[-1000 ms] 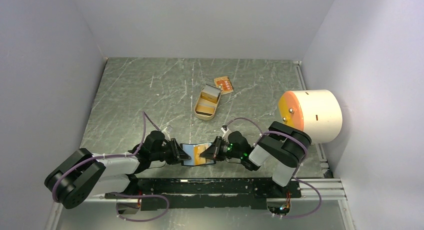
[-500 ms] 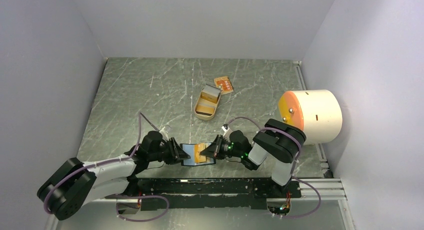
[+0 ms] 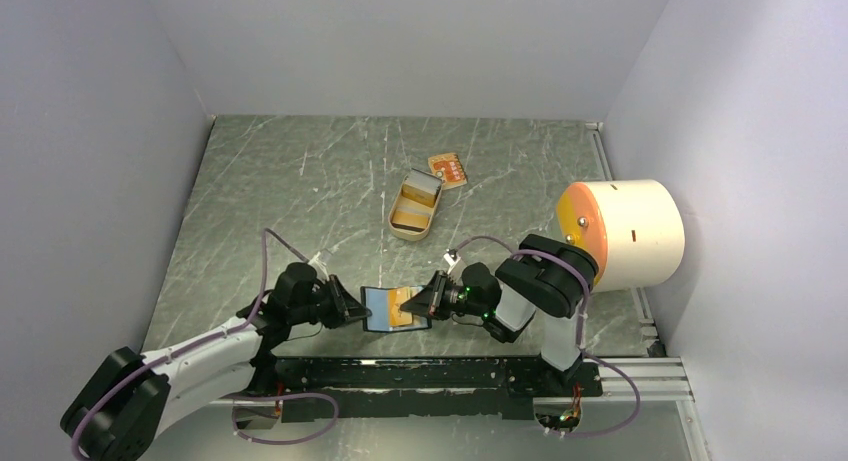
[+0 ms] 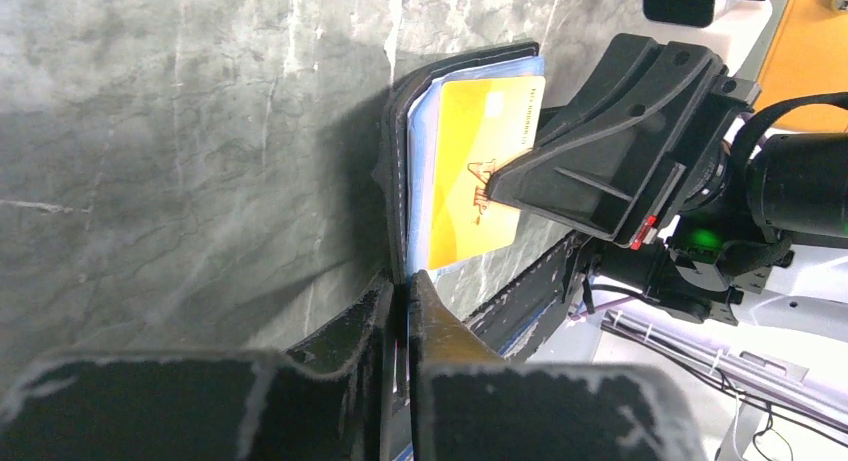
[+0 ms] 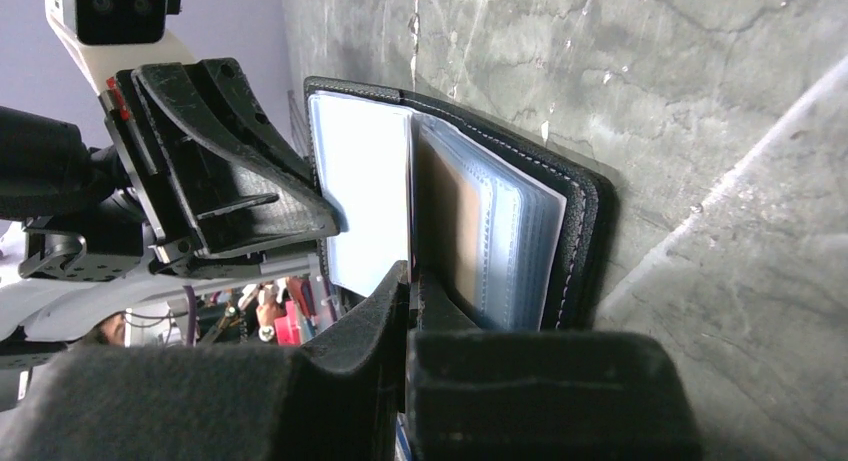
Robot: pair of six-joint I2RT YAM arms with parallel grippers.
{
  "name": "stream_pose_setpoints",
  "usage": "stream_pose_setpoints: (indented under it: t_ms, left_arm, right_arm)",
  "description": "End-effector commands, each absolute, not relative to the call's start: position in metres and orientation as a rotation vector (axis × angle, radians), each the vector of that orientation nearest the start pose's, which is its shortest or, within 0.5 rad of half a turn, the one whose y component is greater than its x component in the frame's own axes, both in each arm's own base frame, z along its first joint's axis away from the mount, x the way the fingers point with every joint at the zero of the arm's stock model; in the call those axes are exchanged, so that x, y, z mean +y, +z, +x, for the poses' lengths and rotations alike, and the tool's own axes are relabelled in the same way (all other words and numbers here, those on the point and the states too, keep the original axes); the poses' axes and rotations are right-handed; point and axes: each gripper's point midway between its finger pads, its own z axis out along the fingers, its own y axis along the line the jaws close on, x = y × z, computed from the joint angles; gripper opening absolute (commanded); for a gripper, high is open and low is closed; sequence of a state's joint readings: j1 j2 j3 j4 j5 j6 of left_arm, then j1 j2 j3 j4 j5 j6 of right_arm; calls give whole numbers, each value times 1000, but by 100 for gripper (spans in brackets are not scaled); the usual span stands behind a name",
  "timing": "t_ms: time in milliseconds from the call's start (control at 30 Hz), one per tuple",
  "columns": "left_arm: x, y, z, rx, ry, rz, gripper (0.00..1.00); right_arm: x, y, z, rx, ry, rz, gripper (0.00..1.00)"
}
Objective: Put the credit cards into the card holder
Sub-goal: Insert the credit card into the card holder.
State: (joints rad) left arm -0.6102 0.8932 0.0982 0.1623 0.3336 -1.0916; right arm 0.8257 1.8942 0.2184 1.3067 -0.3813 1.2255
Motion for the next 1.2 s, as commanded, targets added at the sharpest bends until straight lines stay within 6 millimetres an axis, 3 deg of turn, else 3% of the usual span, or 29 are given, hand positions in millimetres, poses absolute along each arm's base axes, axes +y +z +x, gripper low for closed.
stream_pose_setpoints:
  t_ms: [0,233,900,1167]
  left_arm:
    - [-207,32,149,2469,-1159,-401,9]
    - [-213,29,144,2456,-1233,-379,9]
    - [-220,23,144,2466,-1268,-351,9]
    - [-219,23,144,2469,-1264,-352,9]
  right_arm:
    - [314,10,153,2372,1569,169,3]
    - [316,9,152,2381,1579,149,8]
    - [317,13,145,2383,1600,96,6]
    - [307,-1,151,2467,1431,24,21]
